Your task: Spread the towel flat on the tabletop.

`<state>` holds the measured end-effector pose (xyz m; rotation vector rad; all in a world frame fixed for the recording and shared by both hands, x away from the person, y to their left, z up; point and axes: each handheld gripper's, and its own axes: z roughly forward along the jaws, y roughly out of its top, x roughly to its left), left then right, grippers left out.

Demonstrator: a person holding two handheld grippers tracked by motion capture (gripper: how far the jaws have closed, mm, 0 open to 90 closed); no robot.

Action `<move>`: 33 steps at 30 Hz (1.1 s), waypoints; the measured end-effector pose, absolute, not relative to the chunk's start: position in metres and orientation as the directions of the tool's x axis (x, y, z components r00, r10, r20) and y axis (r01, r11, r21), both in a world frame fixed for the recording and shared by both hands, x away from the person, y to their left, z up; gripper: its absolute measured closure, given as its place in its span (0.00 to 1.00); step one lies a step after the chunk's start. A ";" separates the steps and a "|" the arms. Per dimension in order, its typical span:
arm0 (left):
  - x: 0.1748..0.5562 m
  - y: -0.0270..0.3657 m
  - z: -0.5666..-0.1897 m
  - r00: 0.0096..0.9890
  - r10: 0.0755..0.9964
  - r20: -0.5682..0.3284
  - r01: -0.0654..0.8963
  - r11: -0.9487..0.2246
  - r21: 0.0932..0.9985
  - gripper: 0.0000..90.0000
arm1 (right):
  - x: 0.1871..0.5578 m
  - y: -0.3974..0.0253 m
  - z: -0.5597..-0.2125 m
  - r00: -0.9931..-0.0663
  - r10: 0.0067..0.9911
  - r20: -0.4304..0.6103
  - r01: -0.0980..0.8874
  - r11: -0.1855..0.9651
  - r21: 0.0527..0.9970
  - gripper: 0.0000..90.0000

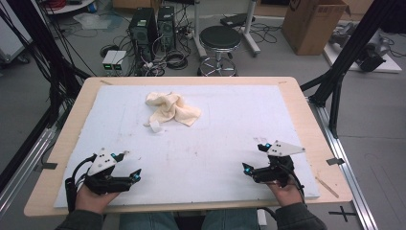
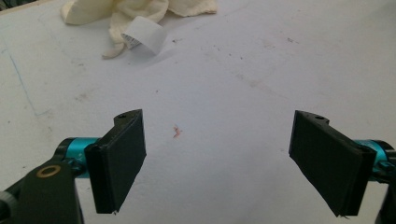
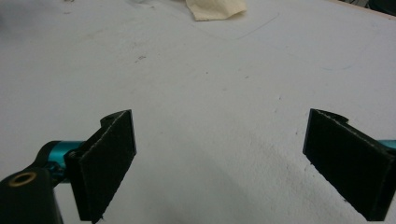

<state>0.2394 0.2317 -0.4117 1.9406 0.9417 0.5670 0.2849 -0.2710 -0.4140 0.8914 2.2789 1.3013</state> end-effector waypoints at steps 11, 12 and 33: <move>0.247 0.226 -0.410 0.622 0.783 0.013 0.382 -0.317 0.868 0.21 | 0.285 -0.273 -0.414 -0.727 0.686 0.002 0.347 0.366 0.864 0.10; 0.247 0.226 -0.409 0.625 0.780 0.016 0.379 -0.321 0.868 0.22 | 0.285 -0.272 -0.415 -0.730 0.683 0.004 0.350 0.369 0.861 0.10; 0.302 0.195 -0.389 0.648 0.761 -0.022 0.391 -0.308 0.867 0.29 | 0.287 -0.276 -0.412 -0.727 0.687 0.011 0.347 0.354 0.869 0.10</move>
